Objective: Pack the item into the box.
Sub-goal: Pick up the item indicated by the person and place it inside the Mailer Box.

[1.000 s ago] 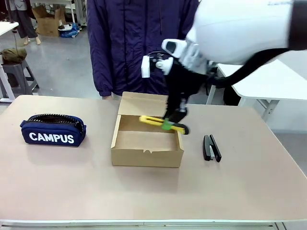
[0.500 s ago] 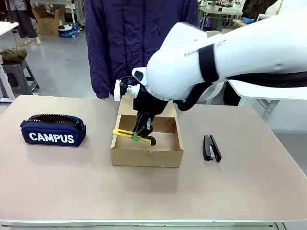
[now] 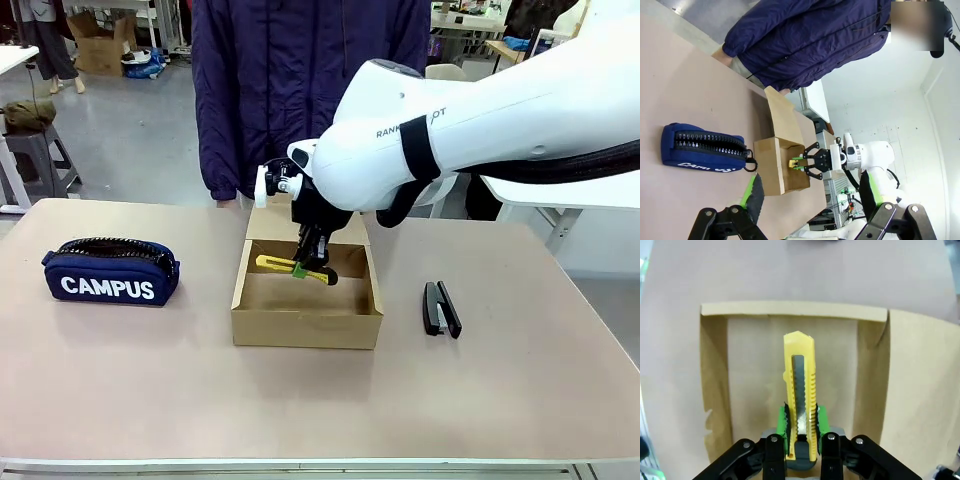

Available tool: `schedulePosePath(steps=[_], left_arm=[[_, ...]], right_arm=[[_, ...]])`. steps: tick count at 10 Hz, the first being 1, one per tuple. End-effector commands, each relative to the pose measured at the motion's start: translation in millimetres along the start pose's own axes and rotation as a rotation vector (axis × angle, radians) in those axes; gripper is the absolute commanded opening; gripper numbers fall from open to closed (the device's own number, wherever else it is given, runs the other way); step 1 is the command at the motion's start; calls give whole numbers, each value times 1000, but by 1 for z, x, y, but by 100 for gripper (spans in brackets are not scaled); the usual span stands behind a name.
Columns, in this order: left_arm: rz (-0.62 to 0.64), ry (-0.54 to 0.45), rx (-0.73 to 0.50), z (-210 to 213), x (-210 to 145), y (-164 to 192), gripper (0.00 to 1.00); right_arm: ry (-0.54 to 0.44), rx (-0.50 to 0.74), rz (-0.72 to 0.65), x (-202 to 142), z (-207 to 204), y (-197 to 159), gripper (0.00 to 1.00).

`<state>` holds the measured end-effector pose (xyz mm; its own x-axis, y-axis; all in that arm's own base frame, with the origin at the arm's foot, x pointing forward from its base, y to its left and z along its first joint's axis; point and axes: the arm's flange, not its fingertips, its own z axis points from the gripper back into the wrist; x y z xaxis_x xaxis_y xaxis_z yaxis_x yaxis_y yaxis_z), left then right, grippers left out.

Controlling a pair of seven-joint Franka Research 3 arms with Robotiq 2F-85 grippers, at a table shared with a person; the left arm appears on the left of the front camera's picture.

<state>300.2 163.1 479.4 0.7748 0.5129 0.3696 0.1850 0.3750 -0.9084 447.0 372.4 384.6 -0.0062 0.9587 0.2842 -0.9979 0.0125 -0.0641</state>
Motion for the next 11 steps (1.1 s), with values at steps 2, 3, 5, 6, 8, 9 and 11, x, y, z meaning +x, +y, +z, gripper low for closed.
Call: schedulePosePath(steps=[2,3,5,6,8,9,11], left_arm=[[-21,-5,-14,1,0,0,100],[-21,-5,-14,1,0,0,100],[-21,-5,-14,1,0,0,100],[-21,-5,-14,1,0,0,100],[-21,-5,-14,1,0,0,100],[-21,-5,-14,1,0,0,100],[-21,-5,-14,1,0,0,100]], right_arm=[[46,-27,-11,2,-10,-3,0],[63,-35,-5,3,-13,-3,0],[79,-23,1,0,-14,-2,0],[103,-24,12,-2,-16,-2,86],[106,-18,14,-1,-16,-3,100],[117,-25,25,-1,-15,-3,90],[112,-30,26,1,-15,-3,100]])
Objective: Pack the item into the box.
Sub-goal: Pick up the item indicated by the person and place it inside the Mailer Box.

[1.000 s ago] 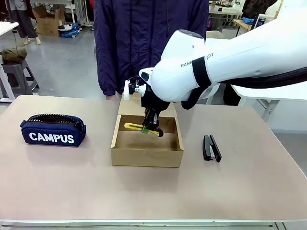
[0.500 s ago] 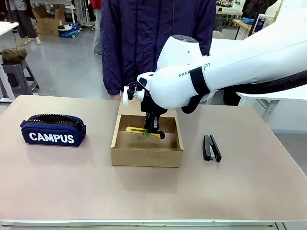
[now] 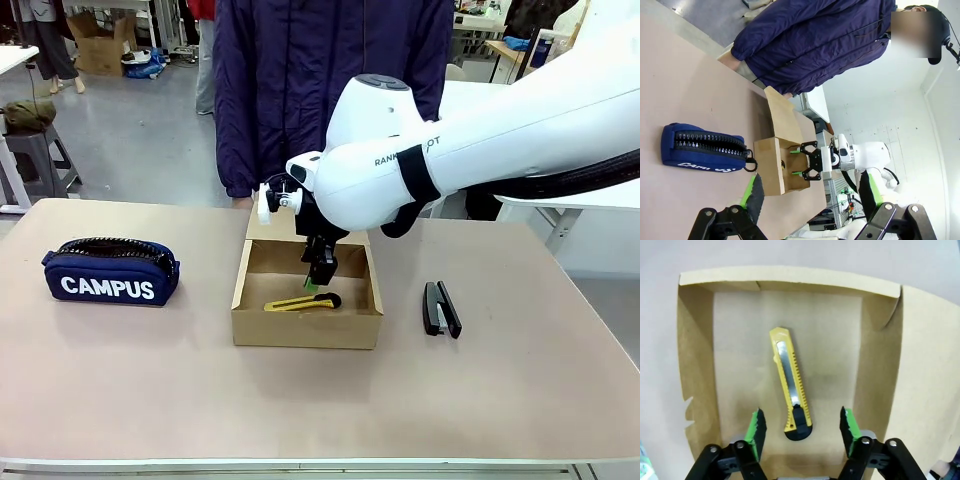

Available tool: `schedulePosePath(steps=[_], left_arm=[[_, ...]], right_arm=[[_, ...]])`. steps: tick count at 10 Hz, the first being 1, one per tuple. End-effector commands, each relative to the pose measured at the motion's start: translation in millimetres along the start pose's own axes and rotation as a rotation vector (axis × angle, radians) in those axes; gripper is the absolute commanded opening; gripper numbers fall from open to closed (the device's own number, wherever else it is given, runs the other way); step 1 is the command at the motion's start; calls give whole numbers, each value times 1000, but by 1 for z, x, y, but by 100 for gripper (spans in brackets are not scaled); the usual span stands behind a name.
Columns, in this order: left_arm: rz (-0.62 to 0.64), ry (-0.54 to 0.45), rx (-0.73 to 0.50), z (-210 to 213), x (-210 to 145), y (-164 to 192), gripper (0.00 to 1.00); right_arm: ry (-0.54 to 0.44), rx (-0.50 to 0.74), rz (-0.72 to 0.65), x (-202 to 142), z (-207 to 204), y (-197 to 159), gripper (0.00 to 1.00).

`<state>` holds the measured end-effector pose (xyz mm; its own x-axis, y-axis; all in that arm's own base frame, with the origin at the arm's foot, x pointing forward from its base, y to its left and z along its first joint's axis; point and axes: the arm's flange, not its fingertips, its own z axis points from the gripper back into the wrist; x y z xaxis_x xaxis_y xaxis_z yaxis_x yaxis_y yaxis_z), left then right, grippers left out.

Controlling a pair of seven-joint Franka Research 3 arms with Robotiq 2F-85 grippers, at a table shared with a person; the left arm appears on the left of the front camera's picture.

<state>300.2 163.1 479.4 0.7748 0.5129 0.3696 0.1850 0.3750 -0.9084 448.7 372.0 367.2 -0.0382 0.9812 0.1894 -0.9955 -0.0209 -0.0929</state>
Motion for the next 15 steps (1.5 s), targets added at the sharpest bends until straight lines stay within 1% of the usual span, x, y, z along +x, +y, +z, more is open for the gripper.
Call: schedulePosePath(steps=[1,3,5,6,7,8,9,10,12,13,14,15], left_arm=[[-21,-5,-13,1,0,0,100],[-21,-5,-13,1,0,0,100],[-21,-5,-13,1,0,0,100],[-21,-5,-13,1,0,0,100],[-21,-5,-13,1,0,0,100],[-21,-5,-13,1,0,0,100],[-21,-5,-13,1,0,0,100],[-21,-5,-13,1,0,0,100],[-21,-5,-13,1,0,0,100],[-21,-5,-13,1,0,0,100],[-21,-5,-13,1,0,0,100],[-21,-5,-13,1,0,0,100]], right_arm=[[24,-16,-13,7,3,-3,100],[39,-30,-9,7,5,-2,100],[60,-34,-11,2,15,1,100],[46,-19,-58,-3,32,6,100],[13,15,-152,-13,56,10,100],[-33,70,-259,-34,87,11,100],[-100,155,-375,-64,121,12,100],[-168,232,-482,-101,151,13,100],[-324,367,-698,-196,197,22,100],[-437,381,-835,-243,212,32,100],[-557,397,-956,-289,223,52,100],[-655,411,-1069,-332,224,70,100]])
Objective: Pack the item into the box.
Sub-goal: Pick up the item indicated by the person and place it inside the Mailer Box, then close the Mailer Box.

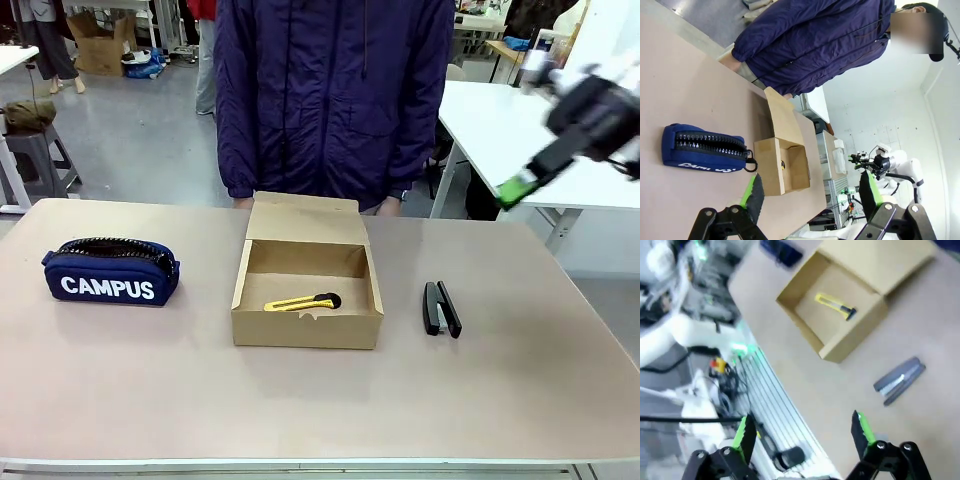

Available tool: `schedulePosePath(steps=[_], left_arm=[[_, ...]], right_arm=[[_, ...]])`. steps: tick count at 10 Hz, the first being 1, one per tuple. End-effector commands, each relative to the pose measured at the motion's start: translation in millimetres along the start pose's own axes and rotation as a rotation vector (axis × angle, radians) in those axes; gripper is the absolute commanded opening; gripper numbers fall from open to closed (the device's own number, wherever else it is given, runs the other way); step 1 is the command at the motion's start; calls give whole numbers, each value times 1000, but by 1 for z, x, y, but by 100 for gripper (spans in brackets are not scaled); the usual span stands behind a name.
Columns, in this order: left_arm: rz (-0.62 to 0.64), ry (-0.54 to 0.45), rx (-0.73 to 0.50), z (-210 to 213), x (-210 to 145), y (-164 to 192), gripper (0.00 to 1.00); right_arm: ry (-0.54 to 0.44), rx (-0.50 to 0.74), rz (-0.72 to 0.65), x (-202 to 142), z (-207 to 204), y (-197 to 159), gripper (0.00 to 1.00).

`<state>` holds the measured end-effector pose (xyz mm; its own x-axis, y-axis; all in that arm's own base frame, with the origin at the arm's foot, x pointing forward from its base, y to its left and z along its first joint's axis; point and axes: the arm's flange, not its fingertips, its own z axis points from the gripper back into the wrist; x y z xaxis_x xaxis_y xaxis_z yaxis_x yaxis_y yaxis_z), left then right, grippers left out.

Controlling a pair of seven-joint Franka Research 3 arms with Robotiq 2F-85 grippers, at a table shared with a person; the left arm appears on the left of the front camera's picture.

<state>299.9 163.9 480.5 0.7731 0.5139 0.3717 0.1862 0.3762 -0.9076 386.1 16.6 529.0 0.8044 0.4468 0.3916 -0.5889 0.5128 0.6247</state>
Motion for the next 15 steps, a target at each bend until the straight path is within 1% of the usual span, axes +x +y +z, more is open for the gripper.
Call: schedulePosePath(steps=[1,2,3,4,6,7,8,9,10,15], left_arm=[[-19,-3,-14,-1,-1,1,100],[-19,-3,-14,-1,-1,1,100],[-19,-3,-14,-1,-1,1,100],[-19,-3,-14,-1,-1,1,100],[-19,-3,-14,-1,-1,1,100],[-19,-3,-14,-1,-1,1,100],[-19,-3,-14,-1,-1,1,100],[-19,-3,-14,-1,-1,1,100],[-19,-3,-14,-1,-1,1,100],[-19,-3,-14,-1,-1,1,100]], right_arm=[[-228,63,-189,-54,21,-27,100],[-297,123,-272,-82,42,-53,100],[-361,140,-375,-100,58,-78,100],[-387,170,-424,-111,69,-97,100],[-435,229,-489,-119,77,-130,100],[-452,236,-523,-122,77,-141,100],[-451,217,-539,-122,75,-145,100],[-447,74,-541,-116,67,-142,100],[-438,206,-525,-131,70,-147,100],[-438,206,-525,-131,70,-147,100]])
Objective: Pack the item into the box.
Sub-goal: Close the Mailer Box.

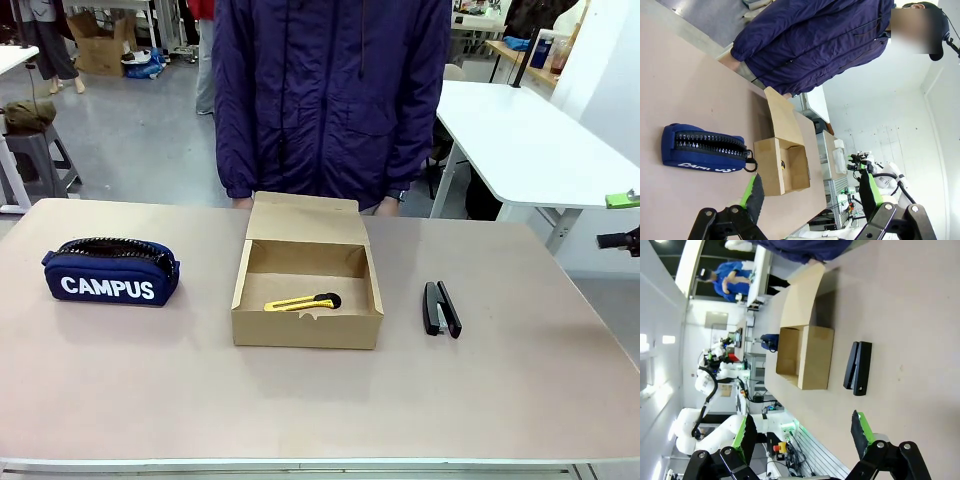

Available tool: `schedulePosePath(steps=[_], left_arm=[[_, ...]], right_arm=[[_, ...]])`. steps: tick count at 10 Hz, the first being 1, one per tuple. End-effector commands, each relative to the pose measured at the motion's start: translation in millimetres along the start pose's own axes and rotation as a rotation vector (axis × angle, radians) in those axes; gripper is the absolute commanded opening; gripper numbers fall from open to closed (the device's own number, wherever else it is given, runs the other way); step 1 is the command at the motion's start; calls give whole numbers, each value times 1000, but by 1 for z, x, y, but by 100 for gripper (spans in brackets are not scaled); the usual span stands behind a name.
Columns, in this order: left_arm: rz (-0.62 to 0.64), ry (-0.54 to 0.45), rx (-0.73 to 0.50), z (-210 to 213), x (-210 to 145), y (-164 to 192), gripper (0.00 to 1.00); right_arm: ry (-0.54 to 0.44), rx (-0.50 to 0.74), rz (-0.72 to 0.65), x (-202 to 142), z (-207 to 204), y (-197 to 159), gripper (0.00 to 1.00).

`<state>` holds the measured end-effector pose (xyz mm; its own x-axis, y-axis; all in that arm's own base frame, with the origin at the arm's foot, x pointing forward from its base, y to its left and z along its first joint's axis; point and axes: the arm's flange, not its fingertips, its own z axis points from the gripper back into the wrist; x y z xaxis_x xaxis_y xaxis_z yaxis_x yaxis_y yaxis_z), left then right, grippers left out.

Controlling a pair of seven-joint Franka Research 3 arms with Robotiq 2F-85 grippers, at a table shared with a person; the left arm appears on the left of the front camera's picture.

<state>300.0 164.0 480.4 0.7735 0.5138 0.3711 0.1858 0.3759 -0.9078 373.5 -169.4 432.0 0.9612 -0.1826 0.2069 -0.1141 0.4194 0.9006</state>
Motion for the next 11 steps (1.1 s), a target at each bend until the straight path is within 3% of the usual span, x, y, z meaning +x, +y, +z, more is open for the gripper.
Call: schedulePosePath(steps=[1,11], left_arm=[[-20,-3,-14,-1,-1,1,100],[-20,-3,-14,-1,-1,1,100]], right_arm=[[1,10,6,-1,0,2,100],[1,10,6,-1,0,2,100]])
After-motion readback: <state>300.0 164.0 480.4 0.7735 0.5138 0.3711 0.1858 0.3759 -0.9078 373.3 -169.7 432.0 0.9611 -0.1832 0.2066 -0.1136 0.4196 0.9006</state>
